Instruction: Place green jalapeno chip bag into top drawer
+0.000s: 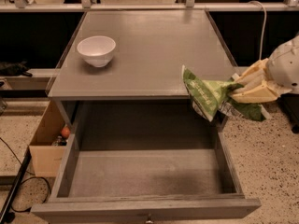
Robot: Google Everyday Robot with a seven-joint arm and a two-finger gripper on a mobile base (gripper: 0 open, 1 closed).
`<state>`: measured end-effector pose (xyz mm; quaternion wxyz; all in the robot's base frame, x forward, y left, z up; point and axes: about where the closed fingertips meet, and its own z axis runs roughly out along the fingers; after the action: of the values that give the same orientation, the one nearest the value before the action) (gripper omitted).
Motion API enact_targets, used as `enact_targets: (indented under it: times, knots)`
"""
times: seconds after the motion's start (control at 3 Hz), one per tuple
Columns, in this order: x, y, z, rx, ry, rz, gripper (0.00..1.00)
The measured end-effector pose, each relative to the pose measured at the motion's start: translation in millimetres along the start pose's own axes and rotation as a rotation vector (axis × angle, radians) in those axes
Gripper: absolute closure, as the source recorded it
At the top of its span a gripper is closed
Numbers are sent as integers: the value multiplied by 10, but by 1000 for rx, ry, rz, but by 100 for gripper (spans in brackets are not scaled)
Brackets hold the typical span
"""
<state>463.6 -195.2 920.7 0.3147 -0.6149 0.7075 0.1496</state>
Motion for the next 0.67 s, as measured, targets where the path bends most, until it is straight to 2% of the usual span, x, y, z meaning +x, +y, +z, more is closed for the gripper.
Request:
enact_targets:
  times: [0.33, 0.67]
  knots:
    - [-2, 127, 104, 10, -24, 25, 100]
    - [-22, 512, 326, 35, -78, 63, 100]
